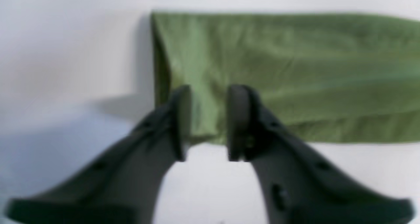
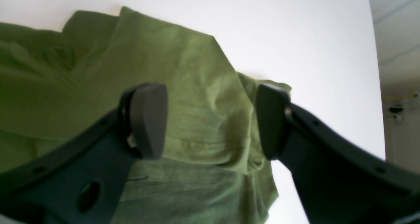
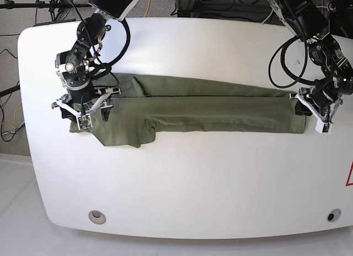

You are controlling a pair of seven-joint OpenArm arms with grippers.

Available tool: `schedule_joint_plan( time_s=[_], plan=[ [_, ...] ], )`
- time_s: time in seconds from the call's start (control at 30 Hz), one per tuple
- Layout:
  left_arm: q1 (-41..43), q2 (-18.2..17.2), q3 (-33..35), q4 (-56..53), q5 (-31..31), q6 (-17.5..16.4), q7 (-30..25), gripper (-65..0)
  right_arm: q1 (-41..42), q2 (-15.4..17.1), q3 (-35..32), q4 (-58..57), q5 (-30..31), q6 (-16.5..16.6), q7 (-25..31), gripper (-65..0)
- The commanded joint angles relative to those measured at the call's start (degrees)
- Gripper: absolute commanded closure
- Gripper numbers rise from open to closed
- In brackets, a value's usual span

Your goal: Fold the T-shirt properly

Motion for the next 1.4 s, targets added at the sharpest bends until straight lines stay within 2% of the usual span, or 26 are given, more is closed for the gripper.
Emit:
schedule_joint_plan(
  time_s=[0.0,0.07,0.43,0.63,0.77,0.97,1.37],
  plan=[
    [-1.2,-0.8,0.2,1.0,-1.3,-0.1,-1.2,-5.7,0.9,0.2,0.1,1.2,0.7,-0.2,1.3,-40.3],
    [-1.3,-0.6,-0.2,0.7,-1.1,-0.1,-1.2,0.0,0.7,0.2,0.1,1.4,0.8,-0.2,1.3,-40.2],
    [-0.9,-0.5,-2.9,2.3,-1.1,-0.1,-1.4,-0.9,0.7,0.2,0.1,1.4,0.6,-0.2,1.0,-40.2],
    [-0.3,-0.2,-4.9,4.8,-0.7,-0.1,-3.0,-32.2,0.8,0.2,0.2,1.2,0.9,-0.2,0.9,-40.3],
    [0.3,-0.1,-4.9,5.2,-0.5,-0.1,-4.8,-46.3,0.6,0.2,0.1,1.2,0.9,-0.2,0.8,-40.5],
    [0.5,-0.4,-4.4,4.3,-0.6,-0.1,-5.3,-44.0,0.6,0.2,-0.1,1.2,1.1,-0.2,0.6,-40.4],
    [-0.3,-0.3,-2.1,-0.9,-0.7,-0.1,-4.1,-43.3,0.4,0.2,0.0,0.9,0.8,-0.2,0.5,-40.3]
  ],
)
